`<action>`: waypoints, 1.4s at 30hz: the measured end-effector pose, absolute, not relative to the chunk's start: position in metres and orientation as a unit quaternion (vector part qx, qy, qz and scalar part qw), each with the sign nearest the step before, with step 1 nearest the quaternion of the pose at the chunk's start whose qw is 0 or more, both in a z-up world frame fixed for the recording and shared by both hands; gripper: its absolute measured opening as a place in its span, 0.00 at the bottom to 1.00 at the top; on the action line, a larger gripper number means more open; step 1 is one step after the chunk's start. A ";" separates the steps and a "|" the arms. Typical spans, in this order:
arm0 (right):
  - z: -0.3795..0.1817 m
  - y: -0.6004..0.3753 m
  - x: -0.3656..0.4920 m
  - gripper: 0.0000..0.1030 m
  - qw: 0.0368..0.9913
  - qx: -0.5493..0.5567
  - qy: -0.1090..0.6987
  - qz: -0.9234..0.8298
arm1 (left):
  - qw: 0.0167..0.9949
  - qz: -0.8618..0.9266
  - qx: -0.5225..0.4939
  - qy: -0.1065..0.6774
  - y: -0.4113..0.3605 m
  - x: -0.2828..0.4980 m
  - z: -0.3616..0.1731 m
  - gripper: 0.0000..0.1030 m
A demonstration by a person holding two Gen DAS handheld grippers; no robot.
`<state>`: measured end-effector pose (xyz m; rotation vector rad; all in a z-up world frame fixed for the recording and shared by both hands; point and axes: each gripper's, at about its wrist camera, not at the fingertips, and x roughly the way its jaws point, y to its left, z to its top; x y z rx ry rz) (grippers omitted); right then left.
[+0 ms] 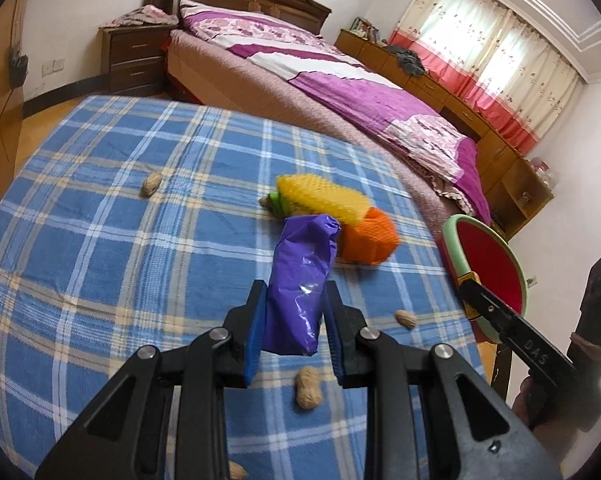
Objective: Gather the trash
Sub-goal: 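Carry the yellow box with the right tool over the bucket while the left tool carries the bag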
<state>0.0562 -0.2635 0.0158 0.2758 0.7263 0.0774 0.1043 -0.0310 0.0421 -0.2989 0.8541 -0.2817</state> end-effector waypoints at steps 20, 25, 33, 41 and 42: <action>0.059 -0.292 -0.014 0.28 0.944 0.155 0.289 0.030 | 0.883 -0.210 -0.125 0.401 -0.082 0.061 0.074 0.27; 0.063 -0.305 -0.022 0.28 0.947 0.161 0.277 0.021 | 0.879 -0.228 -0.118 0.401 -0.097 0.056 0.080 0.27; 0.064 -0.328 -0.030 0.28 0.948 0.174 0.266 0.008 | 0.876 -0.252 -0.101 0.399 -0.126 0.055 0.088 0.27; 0.059 -0.352 -0.034 0.28 0.946 0.189 0.262 -0.009 | 0.872 -0.271 -0.077 0.401 -0.160 0.062 0.090 0.27; 0.058 -0.357 -0.034 0.28 0.946 0.191 0.262 -0.012 | 0.871 -0.273 -0.074 0.402 -0.165 0.063 0.090 0.27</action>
